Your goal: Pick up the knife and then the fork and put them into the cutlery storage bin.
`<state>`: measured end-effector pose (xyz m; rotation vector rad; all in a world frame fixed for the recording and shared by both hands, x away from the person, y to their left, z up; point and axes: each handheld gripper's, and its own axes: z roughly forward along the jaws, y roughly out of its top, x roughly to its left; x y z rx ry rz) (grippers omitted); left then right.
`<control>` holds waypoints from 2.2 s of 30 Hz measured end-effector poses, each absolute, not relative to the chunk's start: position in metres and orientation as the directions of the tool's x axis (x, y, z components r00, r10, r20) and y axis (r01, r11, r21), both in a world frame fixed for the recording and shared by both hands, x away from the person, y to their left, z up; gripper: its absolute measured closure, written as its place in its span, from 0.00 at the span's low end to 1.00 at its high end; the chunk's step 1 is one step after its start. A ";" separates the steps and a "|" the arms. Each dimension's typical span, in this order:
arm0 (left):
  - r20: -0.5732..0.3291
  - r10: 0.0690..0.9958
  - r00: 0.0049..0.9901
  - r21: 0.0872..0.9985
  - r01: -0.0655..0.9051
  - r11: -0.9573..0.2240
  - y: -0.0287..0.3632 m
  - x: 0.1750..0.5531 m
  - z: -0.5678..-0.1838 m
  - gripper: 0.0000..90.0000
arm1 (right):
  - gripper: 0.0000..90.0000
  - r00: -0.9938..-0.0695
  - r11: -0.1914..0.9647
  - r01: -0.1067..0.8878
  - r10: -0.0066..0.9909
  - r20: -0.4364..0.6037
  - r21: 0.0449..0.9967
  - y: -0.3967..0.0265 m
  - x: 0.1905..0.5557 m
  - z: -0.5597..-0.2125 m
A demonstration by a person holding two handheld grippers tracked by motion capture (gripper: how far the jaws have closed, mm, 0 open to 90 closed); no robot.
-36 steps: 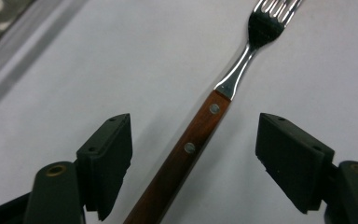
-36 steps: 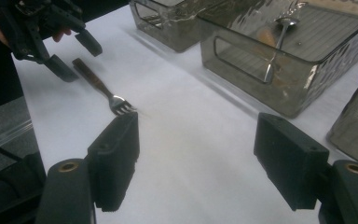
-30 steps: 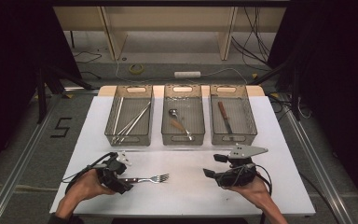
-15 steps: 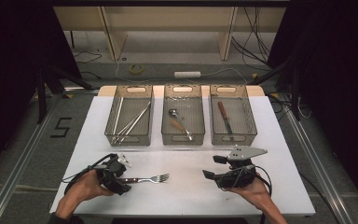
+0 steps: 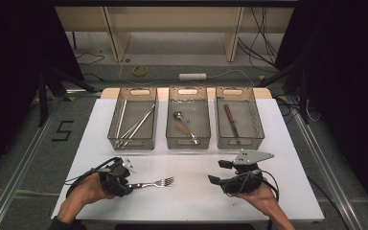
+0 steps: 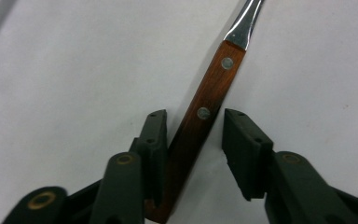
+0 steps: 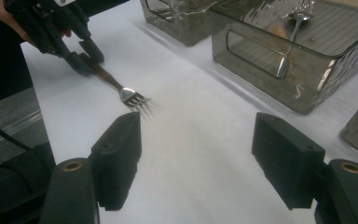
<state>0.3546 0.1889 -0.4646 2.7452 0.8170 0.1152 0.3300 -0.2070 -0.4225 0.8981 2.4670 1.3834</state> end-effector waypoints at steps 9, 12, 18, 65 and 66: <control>0.023 0.461 0.887 0.282 0.437 -0.854 0.185 0.350 -0.464 0.83 | 0.38 -0.804 0.392 0.421 0.579 0.137 0.818 -0.206 0.330 -0.423; 0.033 0.444 0.896 0.296 0.415 -0.860 0.186 0.349 -0.465 0.83 | 0.38 -0.805 0.394 0.420 0.577 0.136 0.817 -0.206 0.330 -0.423; 0.039 0.455 0.890 0.329 0.419 -0.847 0.188 0.349 -0.464 0.84 | 0.38 -0.807 0.395 0.419 0.575 0.136 0.817 -0.206 0.330 -0.422; -0.092 0.341 0.936 0.497 0.339 -0.798 0.088 0.341 -0.430 0.84 | 0.37 -0.921 0.602 0.216 0.388 -0.045 0.768 -0.143 0.308 -0.427; -0.100 0.340 0.935 0.498 0.343 -0.797 0.087 0.342 -0.430 0.84 | 0.37 -0.923 0.611 0.212 0.382 -0.049 0.763 -0.141 0.308 -0.427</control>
